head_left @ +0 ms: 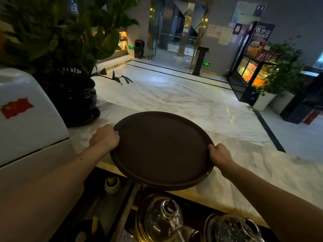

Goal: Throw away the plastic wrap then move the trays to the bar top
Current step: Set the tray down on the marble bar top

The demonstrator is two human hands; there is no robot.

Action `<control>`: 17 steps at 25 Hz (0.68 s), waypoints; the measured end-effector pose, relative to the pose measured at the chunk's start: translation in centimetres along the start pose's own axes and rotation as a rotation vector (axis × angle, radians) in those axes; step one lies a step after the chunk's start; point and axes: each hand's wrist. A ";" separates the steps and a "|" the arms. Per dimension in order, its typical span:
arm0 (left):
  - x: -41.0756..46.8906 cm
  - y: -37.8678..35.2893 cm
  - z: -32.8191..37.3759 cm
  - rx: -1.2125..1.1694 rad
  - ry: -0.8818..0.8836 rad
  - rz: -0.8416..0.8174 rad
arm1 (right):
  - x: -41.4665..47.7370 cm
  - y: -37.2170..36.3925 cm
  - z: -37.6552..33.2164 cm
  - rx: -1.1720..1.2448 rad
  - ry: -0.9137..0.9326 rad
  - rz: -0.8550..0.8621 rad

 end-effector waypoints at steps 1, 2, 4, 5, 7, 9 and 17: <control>0.0 -0.3 -0.3 -0.005 -0.004 -0.003 | 0.0 -0.3 0.1 -0.002 -0.008 -0.007; 0.0 -0.6 -0.6 -0.014 -0.013 -0.005 | 0.0 -0.6 0.3 -0.008 -0.011 -0.013; 0.0 -1.2 -1.2 -0.026 -0.028 -0.010 | 0.2 -1.1 0.6 -0.025 -0.019 -0.018; 0.0 -1.4 -1.4 -0.028 -0.033 -0.012 | 0.5 -1.2 0.8 -0.034 -0.022 -0.017; -0.1 -1.8 -1.6 -0.032 -0.034 -0.010 | 0.8 -1.4 1.1 -0.060 -0.013 -0.019; -0.1 -2.0 -1.6 -0.039 -0.040 0.010 | 1.1 -1.4 1.3 -0.085 0.002 -0.007; 1.4 -2.3 -1.5 -0.009 -0.061 0.068 | 2.2 -2.3 0.9 -0.190 0.034 0.032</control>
Point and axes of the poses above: each hand's wrist, its own x-axis towards the middle knuckle, its own y-axis out of the back of the hand, z = x × y, and after that the axes turned 11 degrees about -z, right-handed
